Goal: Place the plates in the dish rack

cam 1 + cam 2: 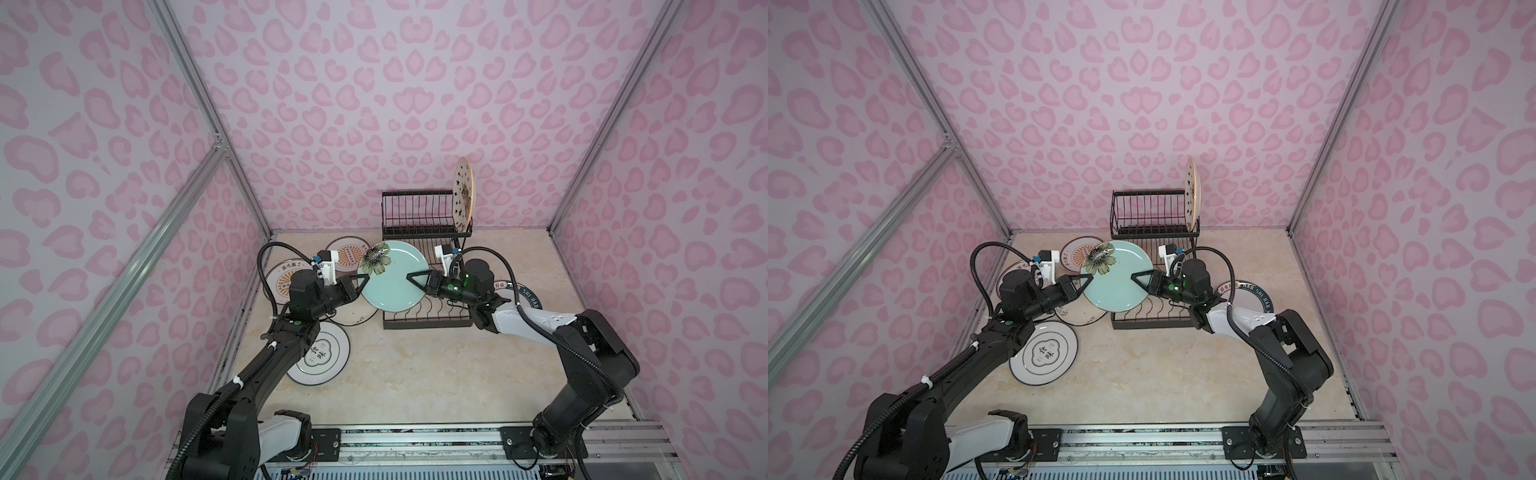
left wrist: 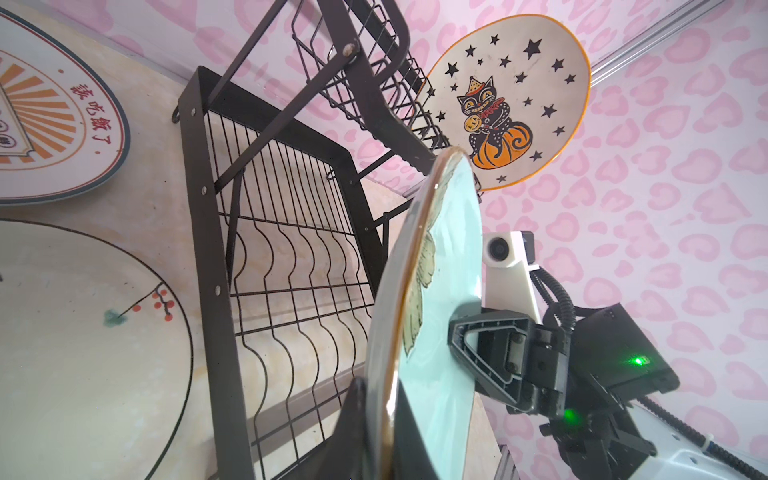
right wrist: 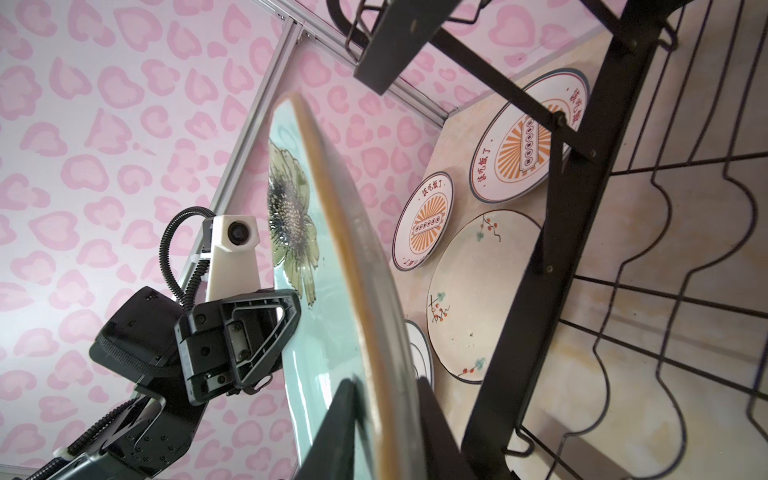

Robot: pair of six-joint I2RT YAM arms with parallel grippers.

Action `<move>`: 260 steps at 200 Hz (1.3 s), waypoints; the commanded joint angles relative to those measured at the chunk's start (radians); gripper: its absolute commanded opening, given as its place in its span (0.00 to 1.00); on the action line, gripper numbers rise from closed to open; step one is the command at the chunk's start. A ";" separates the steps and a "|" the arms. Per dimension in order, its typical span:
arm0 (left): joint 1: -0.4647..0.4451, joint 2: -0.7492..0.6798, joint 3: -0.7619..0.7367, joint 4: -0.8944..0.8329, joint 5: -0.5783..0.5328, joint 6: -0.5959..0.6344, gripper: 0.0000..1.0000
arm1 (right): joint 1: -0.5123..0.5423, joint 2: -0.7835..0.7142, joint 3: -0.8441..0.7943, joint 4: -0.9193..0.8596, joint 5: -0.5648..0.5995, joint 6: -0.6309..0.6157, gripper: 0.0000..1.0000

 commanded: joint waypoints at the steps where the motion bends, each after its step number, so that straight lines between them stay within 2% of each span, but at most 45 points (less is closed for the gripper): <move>1: -0.002 0.005 0.016 0.027 0.001 0.028 0.03 | 0.007 0.003 0.014 0.081 -0.064 -0.022 0.10; 13: -0.002 0.005 0.020 0.019 0.003 0.032 0.03 | 0.007 0.006 0.014 0.081 -0.064 -0.027 0.00; 59: 0.001 0.006 0.039 -0.021 0.005 0.053 0.06 | 0.006 0.005 0.016 0.076 -0.061 -0.034 0.00; 77: 0.002 0.010 0.055 -0.055 0.012 0.072 0.18 | 0.002 -0.006 0.021 0.046 -0.045 -0.048 0.00; 112: 0.006 0.004 0.060 -0.072 0.020 0.074 0.57 | 0.000 -0.054 0.033 -0.070 0.024 -0.123 0.00; 135: 0.009 -0.002 0.058 -0.072 0.023 0.072 0.67 | -0.002 -0.093 0.040 -0.151 0.068 -0.182 0.00; 161: 0.013 -0.019 0.056 -0.086 0.020 0.081 0.72 | -0.006 -0.139 0.062 -0.264 0.117 -0.255 0.00; 218: 0.029 -0.051 0.046 -0.114 0.015 0.101 0.72 | -0.017 -0.234 0.177 -0.530 0.186 -0.404 0.00; 260: 0.034 -0.060 0.039 -0.123 0.014 0.107 0.72 | -0.047 -0.268 0.234 -0.568 0.164 -0.436 0.00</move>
